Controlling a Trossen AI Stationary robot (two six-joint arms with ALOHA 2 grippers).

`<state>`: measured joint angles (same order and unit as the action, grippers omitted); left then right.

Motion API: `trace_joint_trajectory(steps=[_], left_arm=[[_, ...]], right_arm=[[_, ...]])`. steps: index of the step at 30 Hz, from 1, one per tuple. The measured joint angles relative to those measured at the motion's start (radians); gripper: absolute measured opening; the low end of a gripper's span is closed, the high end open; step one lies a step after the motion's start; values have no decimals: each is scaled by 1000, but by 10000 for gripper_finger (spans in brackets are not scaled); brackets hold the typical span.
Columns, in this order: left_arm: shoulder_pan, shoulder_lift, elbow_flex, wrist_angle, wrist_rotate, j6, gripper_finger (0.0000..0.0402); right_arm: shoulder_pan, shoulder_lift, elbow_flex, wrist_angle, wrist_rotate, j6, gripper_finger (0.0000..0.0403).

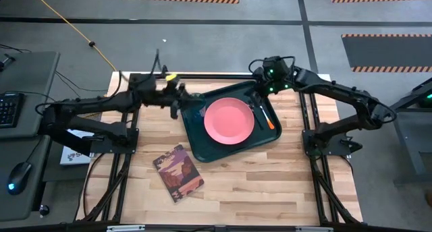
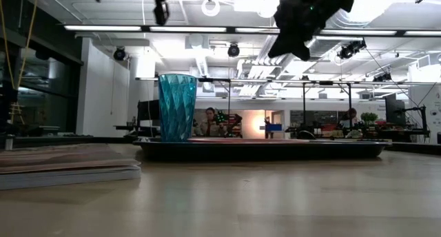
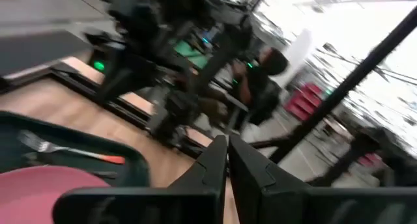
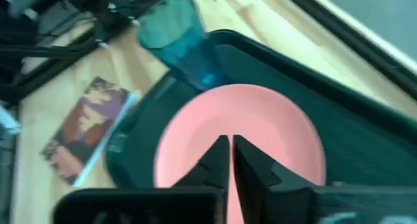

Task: Pick and place plate/cup/fork/spoon on tray
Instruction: Return to Home Position

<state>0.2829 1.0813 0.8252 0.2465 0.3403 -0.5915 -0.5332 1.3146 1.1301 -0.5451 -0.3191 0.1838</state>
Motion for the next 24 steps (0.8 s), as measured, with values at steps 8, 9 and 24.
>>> trace_joint_trajectory(steps=[8, 9, 24], left_arm=[[-143, -249, -258, 133, -278, -7, 1], [-156, -279, -283, 143, -297, -9, 1], [-237, -571, -640, 329, -435, -9, 0]], right_arm=[[175, -35, 0, 103, 96, 126, 2], [199, -39, 0, 120, 121, 143, 3], [428, -76, -1, 160, 297, 362, 0]])
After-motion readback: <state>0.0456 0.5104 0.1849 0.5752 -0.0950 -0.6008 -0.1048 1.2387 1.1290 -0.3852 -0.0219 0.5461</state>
